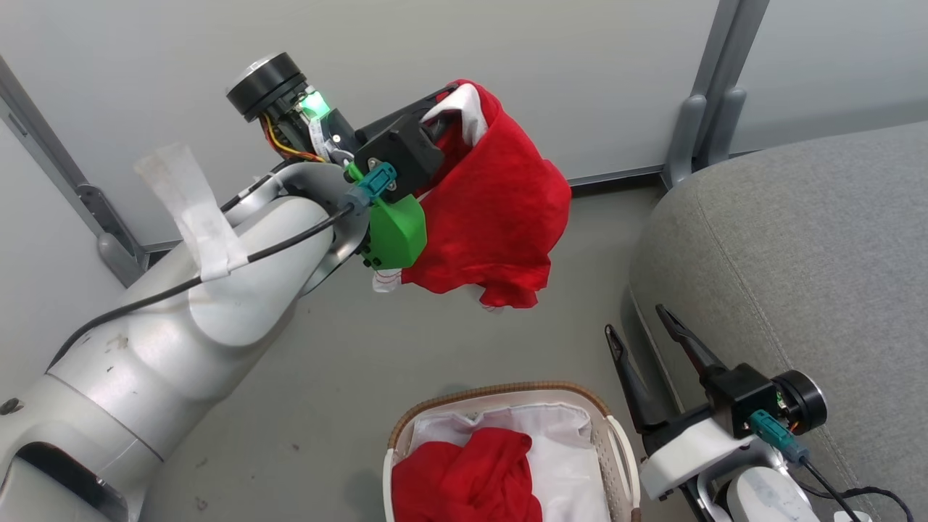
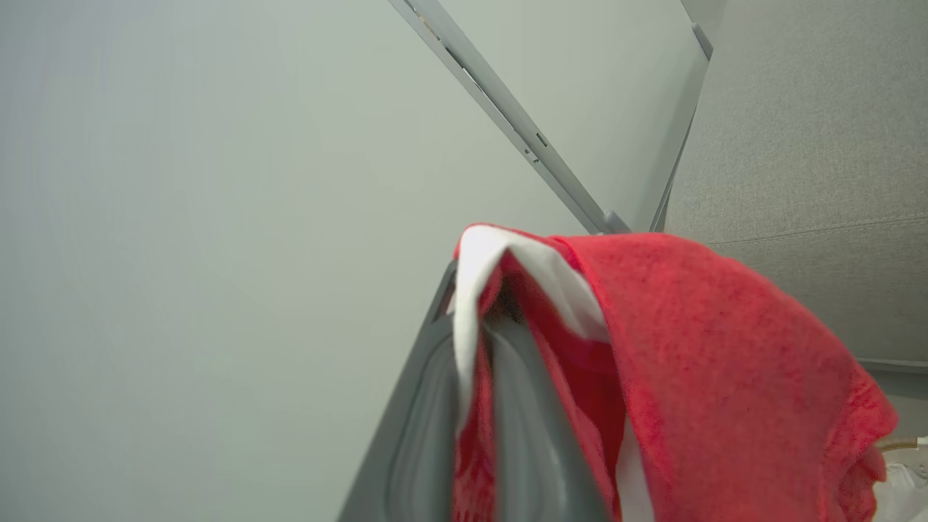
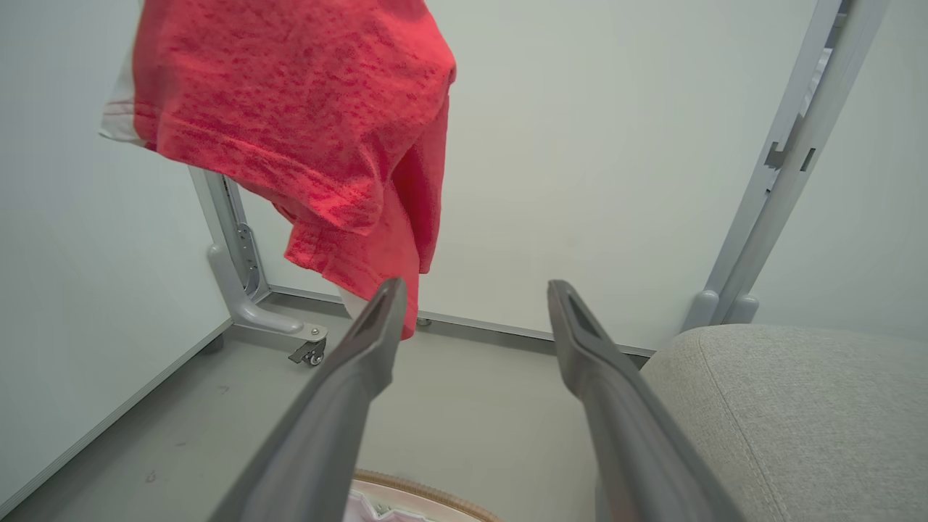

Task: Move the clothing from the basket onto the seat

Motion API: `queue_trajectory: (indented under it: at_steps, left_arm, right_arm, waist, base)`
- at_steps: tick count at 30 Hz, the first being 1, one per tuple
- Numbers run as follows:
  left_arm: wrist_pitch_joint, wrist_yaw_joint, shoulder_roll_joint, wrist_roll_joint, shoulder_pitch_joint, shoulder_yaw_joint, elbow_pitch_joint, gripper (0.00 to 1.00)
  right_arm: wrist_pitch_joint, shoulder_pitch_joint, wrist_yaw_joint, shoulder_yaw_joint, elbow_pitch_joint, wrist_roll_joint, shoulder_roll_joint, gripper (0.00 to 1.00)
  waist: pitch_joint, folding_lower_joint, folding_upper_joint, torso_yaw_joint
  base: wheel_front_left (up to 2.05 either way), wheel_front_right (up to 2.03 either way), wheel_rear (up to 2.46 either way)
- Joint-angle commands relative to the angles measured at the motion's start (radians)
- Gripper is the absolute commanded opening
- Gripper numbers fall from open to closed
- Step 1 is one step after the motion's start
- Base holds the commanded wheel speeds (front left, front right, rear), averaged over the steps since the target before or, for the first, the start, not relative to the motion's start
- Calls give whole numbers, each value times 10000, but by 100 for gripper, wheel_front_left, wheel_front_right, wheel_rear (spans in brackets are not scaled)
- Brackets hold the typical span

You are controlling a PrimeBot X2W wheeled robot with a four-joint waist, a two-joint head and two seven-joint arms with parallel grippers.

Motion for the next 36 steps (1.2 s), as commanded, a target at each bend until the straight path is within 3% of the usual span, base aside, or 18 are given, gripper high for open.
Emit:
queue_trajectory:
  at_steps: [1, 18, 29, 30, 32, 33, 36]
  left_arm:
    - [14, -25, 3, -43, -197, -82, -42, 0]
    - [-34, -6, -524, -447, -883, -690, -815, 0]
    - [-132, -6, -645, -676, -536, -978, -1127, 0]
    - [-136, -4, -633, -690, -502, -982, -1117, 0]
    - [-146, 23, -577, -759, -425, -977, -1066, 0]
    - [-178, 40, -546, -791, -374, -986, -1036, 0]
    - [-254, 74, -479, -913, -195, -972, -927, 0]
  right_arm:
    - [-51, -104, -6, 79, 55, -61, -40, 100]
    - [-49, -1940, -7, 953, 1643, -44, -39, 100]
    - [-49, -2887, -7, 861, 1802, 135, -40, 100]
    - [-49, -2914, -7, 839, 1804, 171, -39, 69]
    - [-49, -2967, -7, 790, 1755, 247, -41, 20]
    - [-49, -2974, -7, 785, 1747, 275, -37, 1]
    - [-49, -2936, -7, 781, 1726, 324, -41, 0]
  waist:
    - [-77, 1, 0, 59]
    - [-222, 1, 0, 596]
    - [-213, 1, 0, 844]
    - [-215, 1, 0, 852]
    - [-217, 1, 0, 853]
    - [-222, 1, 0, 847]
    - [-237, 1, 0, 814]
  base:
    - [0, 0, 0]
    - [0, 0, 0]
    - [0, 0, 0]
    - [0, 0, 0]
    - [0, 0, 0]
    - [0, 0, 0]
    - [0, 0, 0]
